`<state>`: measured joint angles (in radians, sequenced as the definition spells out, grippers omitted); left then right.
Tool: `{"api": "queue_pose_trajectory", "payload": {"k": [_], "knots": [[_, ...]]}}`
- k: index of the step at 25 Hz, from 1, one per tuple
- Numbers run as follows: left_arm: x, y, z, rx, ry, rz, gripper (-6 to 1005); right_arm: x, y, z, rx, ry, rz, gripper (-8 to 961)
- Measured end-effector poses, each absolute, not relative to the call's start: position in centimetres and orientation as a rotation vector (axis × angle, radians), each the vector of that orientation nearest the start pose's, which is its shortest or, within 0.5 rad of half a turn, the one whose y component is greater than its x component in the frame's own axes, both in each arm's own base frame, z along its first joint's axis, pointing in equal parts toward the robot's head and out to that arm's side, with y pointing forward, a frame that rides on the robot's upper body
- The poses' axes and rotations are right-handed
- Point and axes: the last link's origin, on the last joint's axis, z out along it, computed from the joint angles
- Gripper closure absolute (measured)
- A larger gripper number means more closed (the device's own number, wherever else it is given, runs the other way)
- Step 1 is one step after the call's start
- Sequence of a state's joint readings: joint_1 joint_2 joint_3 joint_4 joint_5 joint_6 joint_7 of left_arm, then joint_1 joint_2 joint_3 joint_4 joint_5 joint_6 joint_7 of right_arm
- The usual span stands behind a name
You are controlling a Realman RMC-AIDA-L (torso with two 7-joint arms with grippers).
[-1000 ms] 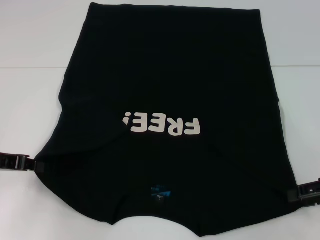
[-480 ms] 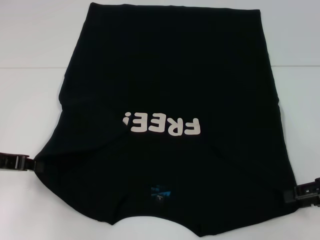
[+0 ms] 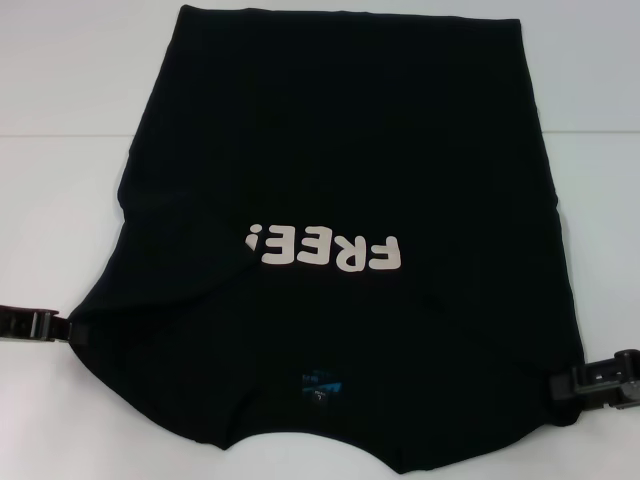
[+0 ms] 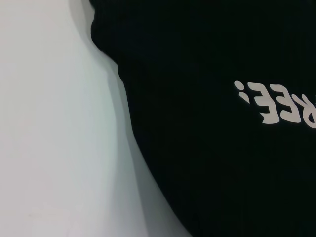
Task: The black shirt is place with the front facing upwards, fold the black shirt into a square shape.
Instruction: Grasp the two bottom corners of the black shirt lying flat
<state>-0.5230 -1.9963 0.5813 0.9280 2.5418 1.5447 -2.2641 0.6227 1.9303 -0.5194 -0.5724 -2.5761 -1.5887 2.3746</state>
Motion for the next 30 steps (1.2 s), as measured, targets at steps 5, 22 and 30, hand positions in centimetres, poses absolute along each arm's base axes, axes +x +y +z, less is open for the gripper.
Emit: {"api": "queue_pose_trajectory", "payload": {"k": [5, 22, 30], "knots": [[-33.1, 33.2, 7.8, -2.233, -1.601, -0.084, 984, 32.7, 32.5, 3.8, -2.233, 2.018, 0.143, 272], [-33.0, 33.3, 7.8, -2.233, -1.599, -0.086, 984, 31.2, 33.0, 2.6, -2.308, 2.004, 0.141, 273], [-32.9, 33.4, 7.8, -2.235, -1.596, -0.088, 984, 30.6, 33.4, 2.2, -2.337, 1.986, 0.122, 272]]}}
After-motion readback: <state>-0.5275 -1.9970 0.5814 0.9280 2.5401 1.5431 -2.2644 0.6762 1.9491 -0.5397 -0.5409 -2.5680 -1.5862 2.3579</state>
